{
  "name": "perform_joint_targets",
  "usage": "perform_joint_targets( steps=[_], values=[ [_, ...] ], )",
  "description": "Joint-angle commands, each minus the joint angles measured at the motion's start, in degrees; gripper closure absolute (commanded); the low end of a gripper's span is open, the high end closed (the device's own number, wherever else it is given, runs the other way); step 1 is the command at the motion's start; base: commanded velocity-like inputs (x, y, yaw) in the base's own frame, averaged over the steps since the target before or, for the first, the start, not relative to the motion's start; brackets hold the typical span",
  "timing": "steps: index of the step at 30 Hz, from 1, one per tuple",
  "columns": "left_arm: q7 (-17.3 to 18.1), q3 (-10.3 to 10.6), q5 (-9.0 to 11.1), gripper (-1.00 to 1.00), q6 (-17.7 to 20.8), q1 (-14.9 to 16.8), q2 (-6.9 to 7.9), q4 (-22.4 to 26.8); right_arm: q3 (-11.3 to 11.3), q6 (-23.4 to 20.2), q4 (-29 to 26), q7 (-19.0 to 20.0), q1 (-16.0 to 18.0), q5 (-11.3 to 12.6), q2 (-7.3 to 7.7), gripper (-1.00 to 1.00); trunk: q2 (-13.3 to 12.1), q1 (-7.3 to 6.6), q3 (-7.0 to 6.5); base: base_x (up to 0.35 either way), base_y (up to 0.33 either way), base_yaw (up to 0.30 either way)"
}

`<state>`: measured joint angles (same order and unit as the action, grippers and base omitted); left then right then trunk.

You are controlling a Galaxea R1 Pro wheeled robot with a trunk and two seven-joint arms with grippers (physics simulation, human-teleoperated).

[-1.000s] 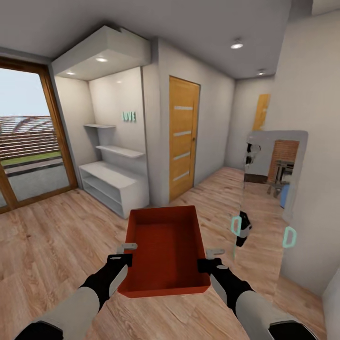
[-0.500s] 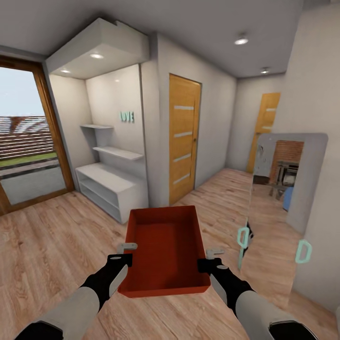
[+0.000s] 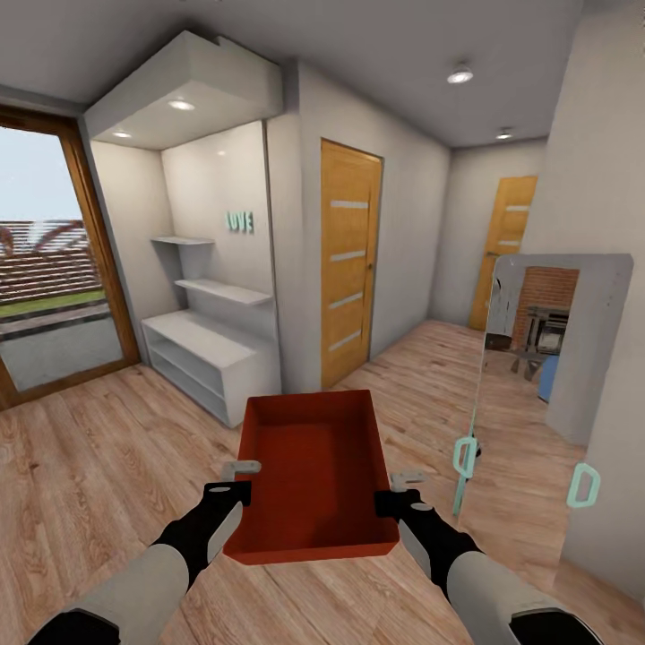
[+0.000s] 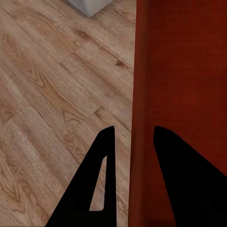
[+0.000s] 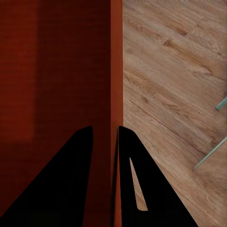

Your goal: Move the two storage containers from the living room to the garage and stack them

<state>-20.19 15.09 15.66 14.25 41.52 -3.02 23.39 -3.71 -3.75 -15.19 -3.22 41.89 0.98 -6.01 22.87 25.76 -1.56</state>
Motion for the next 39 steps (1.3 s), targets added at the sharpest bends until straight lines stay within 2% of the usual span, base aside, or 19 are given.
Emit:
perform_joint_targets(
  steps=[1, 21, 39],
  values=[
    [-0.6, 0.8, 0.1, 1.00, -4.3, 0.0, 0.08, 0.3, -1.1, -0.4, 0.1, -0.5, 0.0, 1.0, 0.04, 1.00, 0.0, 0.02, -0.03, 0.000, 0.000, 0.000],
    [-0.6, 0.8, 0.1, 1.00, -4.3, 0.0, 0.10, 0.3, -1.1, -0.4, 0.1, -0.5, 0.0, 1.0, 0.04, 1.00, 0.0, 0.02, -1.15, 0.000, 0.000, -0.001],
    [-0.6, 0.8, 0.1, 1.00, -4.3, 0.0, 0.06, 0.3, -1.0, -0.5, 0.1, -0.5, 0.0, 1.0, 0.04, 1.00, 0.0, 0.02, -1.20, 0.000, 0.000, -0.243]
  ],
)
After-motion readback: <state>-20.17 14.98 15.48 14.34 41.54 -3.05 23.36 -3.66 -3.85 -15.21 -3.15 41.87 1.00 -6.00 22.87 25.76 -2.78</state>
